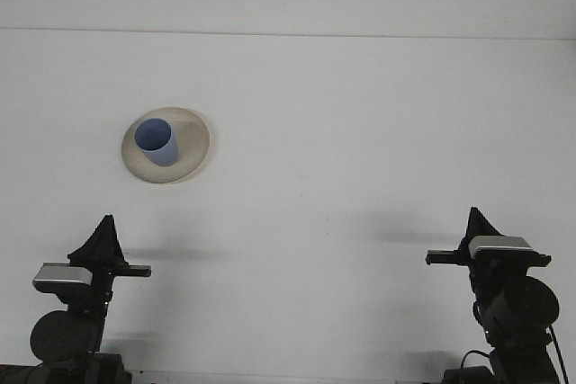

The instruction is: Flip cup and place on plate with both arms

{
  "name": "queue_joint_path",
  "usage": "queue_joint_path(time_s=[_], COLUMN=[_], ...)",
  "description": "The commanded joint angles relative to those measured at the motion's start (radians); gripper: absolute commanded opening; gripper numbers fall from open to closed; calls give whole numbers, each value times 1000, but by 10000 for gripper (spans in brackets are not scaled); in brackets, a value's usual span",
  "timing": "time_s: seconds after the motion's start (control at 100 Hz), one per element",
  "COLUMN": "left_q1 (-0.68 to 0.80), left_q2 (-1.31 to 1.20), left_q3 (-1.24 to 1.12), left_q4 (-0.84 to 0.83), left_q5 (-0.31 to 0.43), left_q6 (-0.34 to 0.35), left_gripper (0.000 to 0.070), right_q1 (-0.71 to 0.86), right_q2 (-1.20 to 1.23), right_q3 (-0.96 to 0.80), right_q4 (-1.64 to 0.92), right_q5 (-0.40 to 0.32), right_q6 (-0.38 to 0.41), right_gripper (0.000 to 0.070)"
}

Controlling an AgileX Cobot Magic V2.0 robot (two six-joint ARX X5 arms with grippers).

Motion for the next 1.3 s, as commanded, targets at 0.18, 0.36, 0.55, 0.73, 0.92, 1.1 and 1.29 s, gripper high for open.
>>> queue_joint_path(time_s=[0.18, 0.36, 0.55, 0.73, 0.92, 1.1, 1.29], left_q1=[14, 14, 14, 14, 14, 14, 14], left_q2=[-13, -13, -13, -13, -13, -13, -13], left_q3=[-80, -147, -146, -146, -146, -146, -146], left_q4=[102, 198, 193, 192, 192, 192, 192], left_q5=[1, 1, 2, 2, 2, 2, 2], left_q6=[12, -2, -6, -6, -6, -6, -6], left_gripper=[11, 11, 12, 12, 11, 12, 12], right_q1=[2, 2, 2, 2, 2, 2, 2], right_q2=[1, 1, 1, 1, 1, 1, 1], right_q3=[8, 8, 8, 8, 8, 8, 8], right_q4=[11, 11, 11, 11, 11, 11, 11], right_q5=[3, 3, 3, 3, 3, 3, 3], right_q6=[-7, -7, -7, -7, -7, -7, -7], right_gripper=[0, 0, 0, 0, 0, 0, 0])
